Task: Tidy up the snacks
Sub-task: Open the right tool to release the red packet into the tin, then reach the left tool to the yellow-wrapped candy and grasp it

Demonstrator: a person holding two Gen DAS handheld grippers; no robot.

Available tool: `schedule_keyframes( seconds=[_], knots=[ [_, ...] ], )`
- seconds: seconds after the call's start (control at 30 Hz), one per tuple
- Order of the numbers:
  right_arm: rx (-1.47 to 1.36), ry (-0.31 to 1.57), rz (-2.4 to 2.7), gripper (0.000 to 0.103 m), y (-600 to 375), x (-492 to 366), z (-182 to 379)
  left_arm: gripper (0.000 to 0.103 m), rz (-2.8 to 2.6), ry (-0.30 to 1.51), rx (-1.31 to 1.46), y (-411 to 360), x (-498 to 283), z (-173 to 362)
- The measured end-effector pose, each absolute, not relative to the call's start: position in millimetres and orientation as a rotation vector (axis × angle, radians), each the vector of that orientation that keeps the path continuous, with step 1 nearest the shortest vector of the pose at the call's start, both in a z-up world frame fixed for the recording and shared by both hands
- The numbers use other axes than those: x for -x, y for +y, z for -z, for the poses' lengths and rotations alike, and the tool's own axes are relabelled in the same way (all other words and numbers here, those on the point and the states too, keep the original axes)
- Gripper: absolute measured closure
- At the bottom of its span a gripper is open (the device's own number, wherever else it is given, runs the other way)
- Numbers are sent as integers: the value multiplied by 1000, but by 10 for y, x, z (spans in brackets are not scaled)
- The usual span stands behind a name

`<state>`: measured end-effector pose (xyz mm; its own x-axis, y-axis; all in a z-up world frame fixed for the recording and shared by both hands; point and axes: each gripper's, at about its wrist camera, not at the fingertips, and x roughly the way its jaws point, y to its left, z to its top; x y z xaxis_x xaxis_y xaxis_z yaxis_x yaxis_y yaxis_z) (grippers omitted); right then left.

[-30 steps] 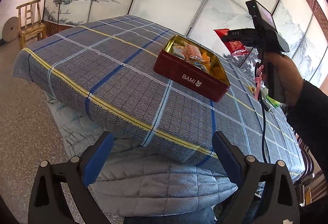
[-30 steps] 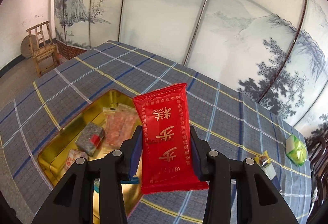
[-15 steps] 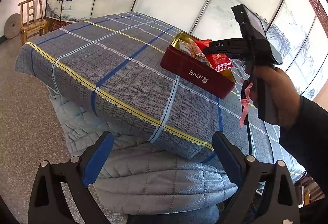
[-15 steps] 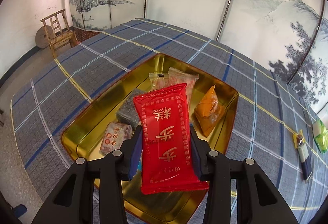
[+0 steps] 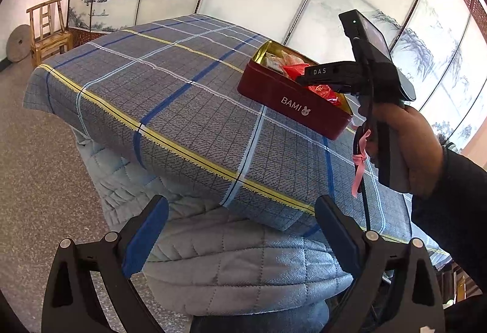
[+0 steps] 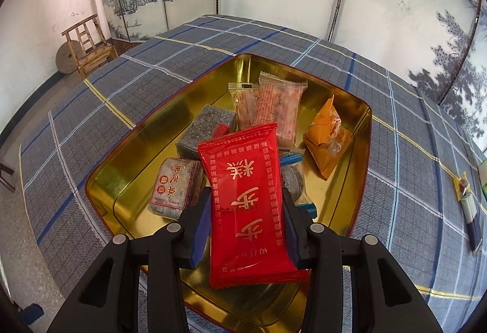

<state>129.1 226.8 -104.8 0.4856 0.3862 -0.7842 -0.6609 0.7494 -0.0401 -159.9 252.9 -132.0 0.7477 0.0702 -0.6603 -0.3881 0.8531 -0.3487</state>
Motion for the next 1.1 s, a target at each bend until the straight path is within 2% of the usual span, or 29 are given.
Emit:
schedule_keyframes(
  seconds=[0.13, 0.23, 0.27, 0.33, 0.37, 0.4, 0.43, 0.63, 0.83, 0.97, 1.1],
  knots=[
    [327, 863, -697, 59, 2256, -1293, 1067, 8, -271, 698, 475, 2490, 1586, 1294],
    [283, 842, -761, 55, 2192, -1257, 989, 8, -273, 701, 446, 2435, 1567, 1242],
    [267, 807, -776, 51, 2132, -1224, 905, 8, -271, 698, 430, 2409, 1555, 1213],
    [215, 722, -818, 34, 1902, -1172, 689, 8, -271, 691, 391, 2353, 1519, 1148],
    [186, 676, -831, 19, 1737, -1160, 593, 8, -267, 690, 370, 2318, 1482, 1111],
    [164, 630, -821, 9, 1536, -1171, 517, 8, -255, 689, 351, 2279, 1432, 1073],
    [150, 597, -795, 7, 1332, -1203, 469, 8, -240, 688, 334, 2237, 1369, 1032],
    [32, 649, -463, 7, -346, -1930, 721, 8, -82, 666, 172, 1777, 740, 655],
    [-165, 709, -152, 7, -2173, -2391, 1068, 7, 105, 644, 51, 1081, -252, 200],
    [-275, 707, -115, 7, -2843, -2447, 1148, 7, 204, 631, -34, 505, -1053, 51],
    [-390, 694, -172, 7, -3127, -2447, 1231, 8, 297, 674, -44, 36, -1866, 125]
  ],
)
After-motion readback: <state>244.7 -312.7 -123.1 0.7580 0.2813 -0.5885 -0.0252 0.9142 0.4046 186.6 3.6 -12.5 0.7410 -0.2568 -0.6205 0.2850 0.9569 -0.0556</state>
